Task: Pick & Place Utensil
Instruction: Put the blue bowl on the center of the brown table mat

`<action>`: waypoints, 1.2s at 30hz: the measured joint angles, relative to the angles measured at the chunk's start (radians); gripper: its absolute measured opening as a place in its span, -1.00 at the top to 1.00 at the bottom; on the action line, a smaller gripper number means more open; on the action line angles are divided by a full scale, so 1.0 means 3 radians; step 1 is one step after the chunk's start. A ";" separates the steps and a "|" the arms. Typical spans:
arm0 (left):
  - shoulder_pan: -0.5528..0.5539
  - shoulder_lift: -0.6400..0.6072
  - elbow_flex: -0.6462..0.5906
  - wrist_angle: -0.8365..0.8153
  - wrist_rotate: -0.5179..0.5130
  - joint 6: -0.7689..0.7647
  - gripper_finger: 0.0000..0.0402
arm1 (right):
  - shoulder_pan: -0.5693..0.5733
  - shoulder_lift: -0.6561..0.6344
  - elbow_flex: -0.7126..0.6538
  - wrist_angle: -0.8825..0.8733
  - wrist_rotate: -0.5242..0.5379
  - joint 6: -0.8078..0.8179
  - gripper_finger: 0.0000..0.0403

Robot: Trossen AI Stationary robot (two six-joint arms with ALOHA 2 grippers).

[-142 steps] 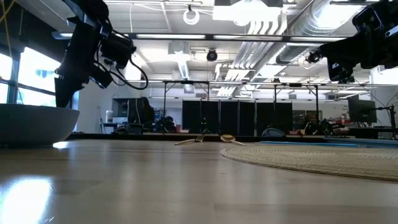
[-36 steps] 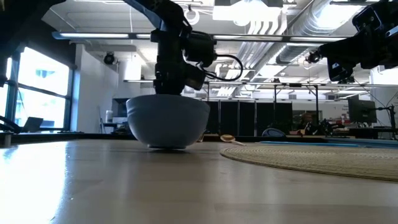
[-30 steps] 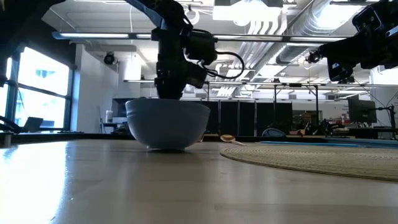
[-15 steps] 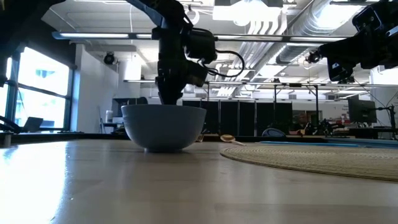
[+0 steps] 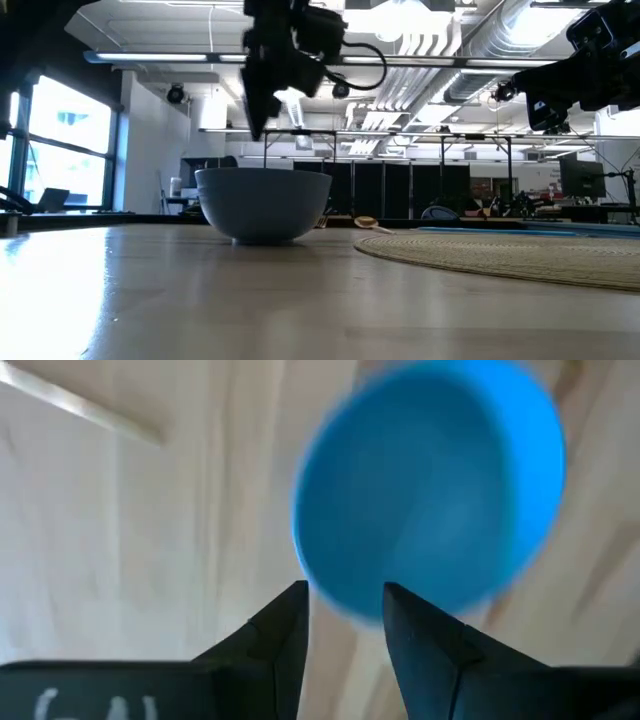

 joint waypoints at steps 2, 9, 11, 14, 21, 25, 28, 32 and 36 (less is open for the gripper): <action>-0.0043 -0.0058 -0.0002 -0.0215 0.0003 -0.0005 0.37 | 0.0000 0.0000 -0.0001 -0.0001 0.0000 0.0000 0.98; -0.0380 -0.0399 -0.0004 -0.0251 -0.0139 -0.0076 0.37 | 0.0000 0.0001 -0.0001 -0.0005 0.0000 0.0000 0.99; -0.0495 -0.0495 -0.0010 -0.0229 -0.0308 -0.0089 0.37 | 0.0000 0.0001 -0.0001 -0.0005 0.0000 0.0000 0.98; -0.0660 -0.0669 -0.0010 -0.0242 -0.0516 -0.0111 0.37 | 0.0000 0.0000 -0.0001 -0.0002 0.0000 0.0000 0.98; -0.0897 -0.1115 -0.0429 -0.0032 -0.0762 -0.0288 0.37 | 0.0000 0.0000 -0.0001 0.0000 0.0000 0.0000 0.99; -0.0932 -0.1425 -0.0954 -0.0006 -0.0767 -0.0466 0.37 | 0.0000 -0.0001 -0.0001 0.0022 0.0000 -0.0086 0.98; -0.0956 -0.1709 -0.1430 0.0137 -0.0804 -0.0517 0.37 | 0.0000 0.0001 -0.0001 0.0037 0.0000 -0.0227 0.97; -0.0976 -0.2161 -0.2108 0.0615 -0.0805 -0.0607 0.37 | 0.0000 0.0001 -0.0001 0.0089 0.0019 -0.0249 0.97; -0.0976 -0.2639 -0.2718 0.1094 -0.0804 -0.0671 0.37 | 0.0000 -0.0002 -0.0001 0.0417 0.0053 -0.0397 0.99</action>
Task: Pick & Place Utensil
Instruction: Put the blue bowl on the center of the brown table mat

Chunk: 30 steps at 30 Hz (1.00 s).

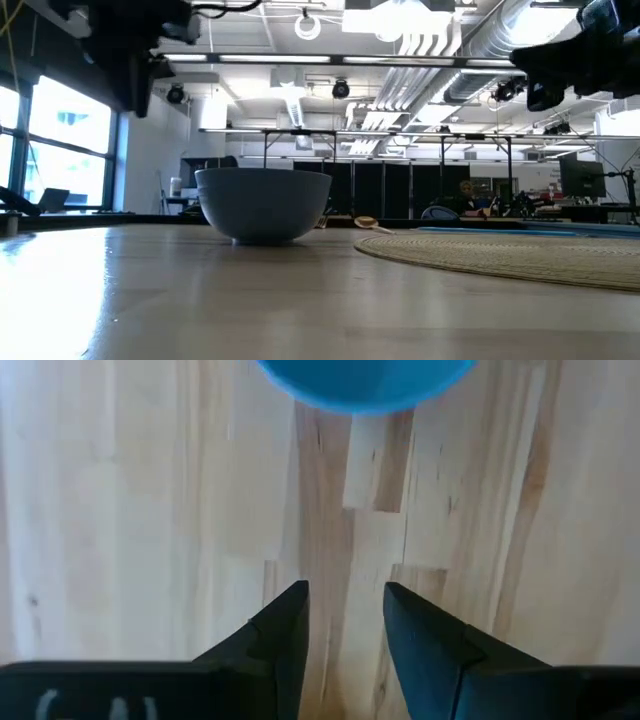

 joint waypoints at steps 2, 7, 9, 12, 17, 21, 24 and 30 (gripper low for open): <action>0.0000 -0.0252 -0.0281 0.0200 -0.0009 -0.0037 0.37 | 0.0000 0.0001 0.0000 0.0142 -0.0005 0.0077 0.99; 0.0002 -0.0897 -0.0834 0.0536 -0.0196 -0.0022 0.37 | 0.0001 0.0002 0.0001 0.0712 0.0009 0.0081 0.99; 0.0004 -0.1085 -0.0876 0.0586 -0.0240 -0.0019 0.37 | 0.0001 0.0004 0.0000 0.0922 0.0199 0.0027 0.99; 0.0003 -0.1309 -0.0854 0.0732 -0.0263 0.0019 0.37 | 0.0001 0.0130 0.0000 0.1140 0.0374 -0.0005 0.99; 0.0003 -0.1476 -0.0854 0.1003 -0.0317 0.0202 0.37 | 0.0004 0.0721 0.0000 0.1529 0.0360 0.0012 0.99; 0.0003 -0.1476 -0.0854 0.1155 -0.0332 0.0272 0.37 | 0.0004 0.1386 0.0018 0.2037 0.0241 0.0099 0.99; 0.0003 -0.1437 -0.0854 0.1230 -0.0333 0.0271 0.37 | 0.0004 0.1925 0.0161 0.2296 0.0170 0.0183 0.99; 0.0003 -0.1390 -0.0854 0.1230 -0.0669 0.0246 0.37 | 0.0001 0.2995 0.0737 0.2275 0.0236 0.0247 0.98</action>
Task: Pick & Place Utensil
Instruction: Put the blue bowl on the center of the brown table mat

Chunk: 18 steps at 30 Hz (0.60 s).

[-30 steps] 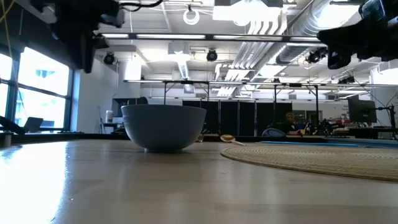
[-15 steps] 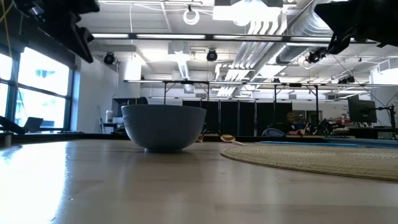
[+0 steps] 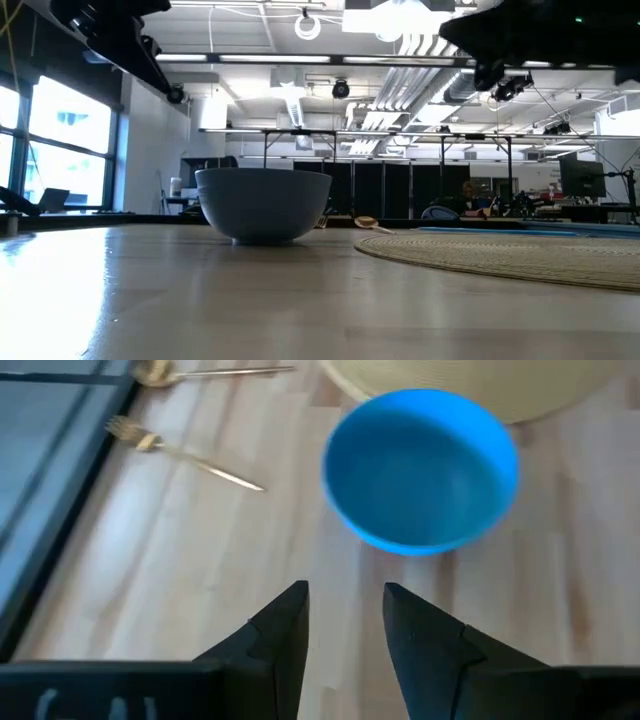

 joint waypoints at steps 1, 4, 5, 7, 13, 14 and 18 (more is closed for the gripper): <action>0.0000 -0.0001 0.0000 0.0001 -0.0071 -0.0011 0.37 | 0.0000 0.0175 0.0125 -0.0003 -0.0001 -0.0008 0.97; 0.0001 -0.0002 0.0000 0.0001 -0.0211 -0.0137 0.37 | 0.0000 0.0655 0.0525 -0.0127 -0.0007 -0.0105 0.91; 0.0000 -0.0002 0.0000 0.0001 -0.0240 -0.0174 0.37 | 0.0000 0.0800 0.0669 -0.0228 -0.0032 -0.0141 0.88; 0.0000 -0.0002 0.0000 0.0002 -0.0283 -0.0224 0.37 | 0.0000 0.1073 0.0968 -0.0487 -0.0055 -0.0185 0.80; 0.0000 0.0012 -0.0089 0.0055 -0.0388 -0.0348 0.37 | -0.0001 0.1753 0.1891 -0.1362 -0.0061 -0.0237 0.50; 0.0000 0.0014 -0.0125 0.0098 -0.0390 -0.0351 0.37 | -0.0001 0.1842 0.2041 -0.1540 -0.0075 -0.0236 0.46; 0.0000 0.0022 -0.0233 0.0218 -0.0391 -0.0351 0.37 | -0.0003 0.2189 0.2626 -0.2254 -0.0226 -0.0227 0.30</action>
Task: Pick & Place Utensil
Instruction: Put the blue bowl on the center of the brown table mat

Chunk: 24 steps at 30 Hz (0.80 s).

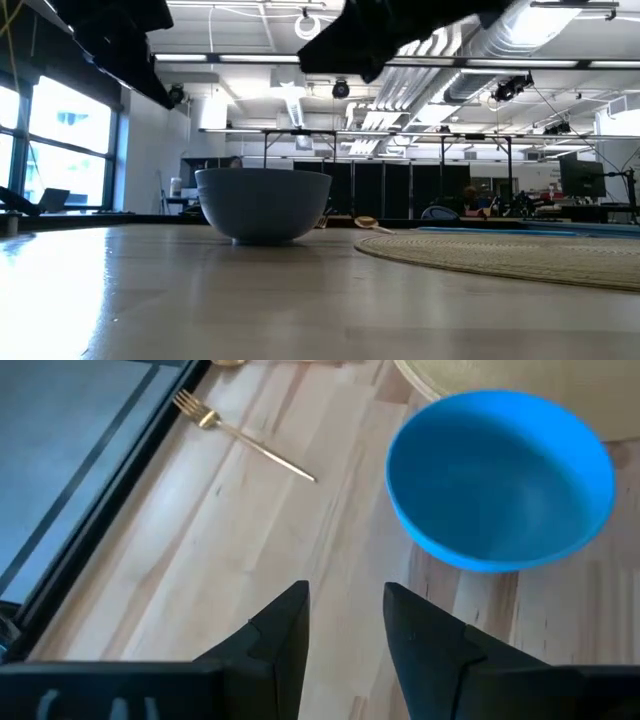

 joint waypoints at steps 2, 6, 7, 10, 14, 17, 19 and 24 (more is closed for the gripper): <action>0.0000 0.0001 -0.0002 0.0067 -0.0033 -0.0001 0.37 | 0.0000 0.0188 0.0275 -0.0317 -0.0056 -0.0006 0.24; 0.0000 -0.0001 -0.0002 0.0164 -0.0089 -0.0001 0.37 | 0.0000 0.0618 0.0775 -0.0859 -0.0275 -0.0018 0.13; 0.0000 -0.0002 -0.0002 0.0165 -0.0091 0.0000 0.37 | 0.0000 0.0730 0.0897 -0.0972 -0.0327 -0.0024 0.11; 0.0000 0.0019 -0.0002 0.0213 -0.0031 -0.0001 0.37 | 0.0000 0.1021 0.1221 -0.1314 -0.0375 -0.0024 0.06; 0.0000 0.0094 -0.0002 0.0234 0.0082 -0.0003 0.37 | 0.0000 0.1288 0.1616 -0.1795 -0.0368 -0.0032 0.02; 0.0001 0.0221 -0.0002 0.0261 0.0082 -0.0002 0.37 | 0.0000 0.1428 0.1794 -0.2043 -0.0359 -0.0034 0.02; 0.0000 0.0313 -0.0002 0.0315 0.0002 0.0015 0.37 | 0.0000 0.1502 0.1825 -0.2090 -0.0359 -0.0035 0.03; 0.0000 0.0500 -0.0002 0.0307 -0.0350 0.0146 0.37 | 0.0000 0.1579 0.1828 -0.2103 -0.0360 -0.0034 0.04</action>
